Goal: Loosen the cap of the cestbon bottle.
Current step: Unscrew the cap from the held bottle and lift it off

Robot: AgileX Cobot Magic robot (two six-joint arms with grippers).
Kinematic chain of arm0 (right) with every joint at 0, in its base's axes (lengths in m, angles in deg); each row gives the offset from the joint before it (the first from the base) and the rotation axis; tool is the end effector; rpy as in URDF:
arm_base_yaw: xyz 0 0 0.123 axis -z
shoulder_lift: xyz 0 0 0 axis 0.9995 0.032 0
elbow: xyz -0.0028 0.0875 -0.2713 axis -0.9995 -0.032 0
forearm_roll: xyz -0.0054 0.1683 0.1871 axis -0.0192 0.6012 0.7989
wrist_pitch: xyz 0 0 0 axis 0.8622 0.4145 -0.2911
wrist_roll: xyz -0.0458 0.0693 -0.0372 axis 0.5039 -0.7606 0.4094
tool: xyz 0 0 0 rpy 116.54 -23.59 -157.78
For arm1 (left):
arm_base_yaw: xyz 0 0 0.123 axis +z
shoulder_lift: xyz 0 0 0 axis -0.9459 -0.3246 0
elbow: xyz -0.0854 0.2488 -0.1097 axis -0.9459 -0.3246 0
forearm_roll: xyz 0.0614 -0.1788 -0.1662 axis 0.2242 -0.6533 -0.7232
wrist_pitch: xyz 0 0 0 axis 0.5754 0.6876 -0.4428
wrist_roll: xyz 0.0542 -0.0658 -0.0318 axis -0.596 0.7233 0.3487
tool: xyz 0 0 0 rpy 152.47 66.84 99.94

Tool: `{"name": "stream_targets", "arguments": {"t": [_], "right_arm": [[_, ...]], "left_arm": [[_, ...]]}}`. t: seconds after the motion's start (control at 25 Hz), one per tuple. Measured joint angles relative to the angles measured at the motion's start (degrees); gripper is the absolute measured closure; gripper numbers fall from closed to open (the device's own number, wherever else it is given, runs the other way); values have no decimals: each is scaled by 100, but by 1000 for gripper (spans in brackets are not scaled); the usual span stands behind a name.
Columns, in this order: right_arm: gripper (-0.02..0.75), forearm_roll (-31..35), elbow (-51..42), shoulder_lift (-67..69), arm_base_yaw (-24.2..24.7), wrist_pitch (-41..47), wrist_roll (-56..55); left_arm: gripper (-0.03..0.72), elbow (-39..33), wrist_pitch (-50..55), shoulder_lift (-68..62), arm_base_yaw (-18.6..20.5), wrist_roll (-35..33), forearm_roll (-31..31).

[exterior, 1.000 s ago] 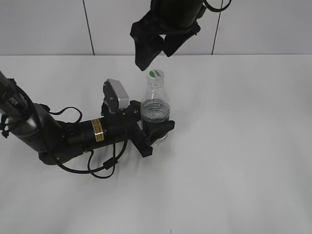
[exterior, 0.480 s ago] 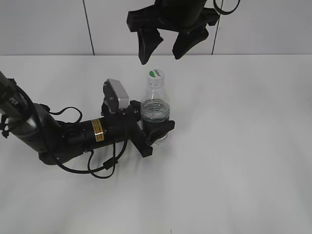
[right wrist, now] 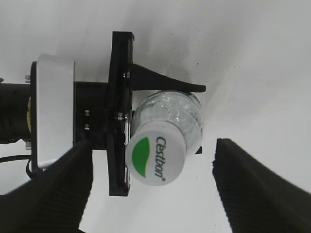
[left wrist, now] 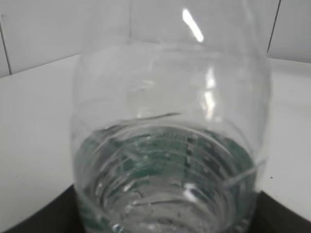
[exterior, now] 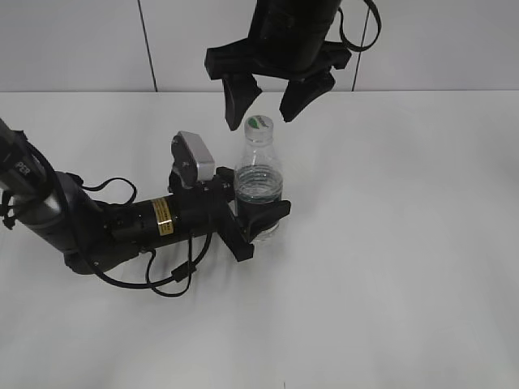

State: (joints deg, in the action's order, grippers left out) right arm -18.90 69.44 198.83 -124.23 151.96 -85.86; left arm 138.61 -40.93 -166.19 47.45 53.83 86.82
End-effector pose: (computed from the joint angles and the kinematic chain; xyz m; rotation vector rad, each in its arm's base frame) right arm 0.3544 0.2766 0.2775 -0.7666 2.7825 0.3873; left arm 0.3270 -0.2118 0.0465 0.9594 1.4972 -0.9111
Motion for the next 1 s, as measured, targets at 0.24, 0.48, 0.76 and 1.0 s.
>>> {"name": "stream_targets", "arguments": {"t": [0.24, 0.48, 0.76, 1.0], "right_arm": [[150, -11, 0, 48, 0, 0, 67], [150, -63, 0, 57, 0, 0, 83], [150, -94, 0, 57, 0, 0, 91], [150, -99, 0, 175, 0, 0, 106]], "left_arm": [[284, 0, 0, 0, 0, 0, 0], [284, 0, 0, 0, 0, 0, 0], [284, 0, 0, 0, 0, 0, 0], [284, 0, 0, 0, 0, 0, 0]]}}
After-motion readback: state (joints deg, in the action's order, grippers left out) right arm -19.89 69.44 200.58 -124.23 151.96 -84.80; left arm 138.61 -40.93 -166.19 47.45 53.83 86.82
